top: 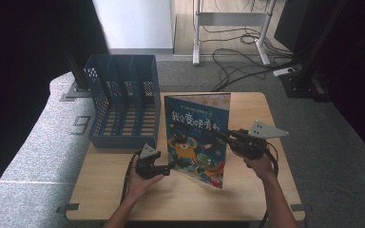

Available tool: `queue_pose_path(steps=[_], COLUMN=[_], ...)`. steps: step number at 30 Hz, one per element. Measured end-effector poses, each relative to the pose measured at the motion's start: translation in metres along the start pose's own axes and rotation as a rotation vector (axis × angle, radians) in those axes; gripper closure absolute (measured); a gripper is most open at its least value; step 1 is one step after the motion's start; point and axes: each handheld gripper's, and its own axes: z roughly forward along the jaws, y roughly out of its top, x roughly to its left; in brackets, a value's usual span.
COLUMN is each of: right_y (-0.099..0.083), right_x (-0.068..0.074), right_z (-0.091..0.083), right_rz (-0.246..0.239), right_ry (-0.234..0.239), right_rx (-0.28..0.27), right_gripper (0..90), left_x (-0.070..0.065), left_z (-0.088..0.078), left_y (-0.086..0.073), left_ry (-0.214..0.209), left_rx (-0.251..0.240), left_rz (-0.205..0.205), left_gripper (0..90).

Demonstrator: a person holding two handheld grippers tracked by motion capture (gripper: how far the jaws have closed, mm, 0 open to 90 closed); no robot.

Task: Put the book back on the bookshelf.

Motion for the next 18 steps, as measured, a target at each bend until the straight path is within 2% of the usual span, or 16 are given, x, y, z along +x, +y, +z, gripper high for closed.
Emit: queue_pose_path(steps=[6,18], right_y=[-0.002,-0.013], right_x=[0.000,-0.003], right_z=[-0.002,-0.012], right_rz=[-0.004,0.029], right_ry=[0.004,0.001], right_rx=[0.001,-0.008], right_gripper=[80.2,79.1], left_x=[0.003,0.006], left_z=[-0.006,-0.003], left_y=[0.006,0.010], left_ry=[-0.001,0.003], left_rx=[-0.037,-0.048], left_rz=[0.001,0.002], left_gripper=[21.7,25.2])
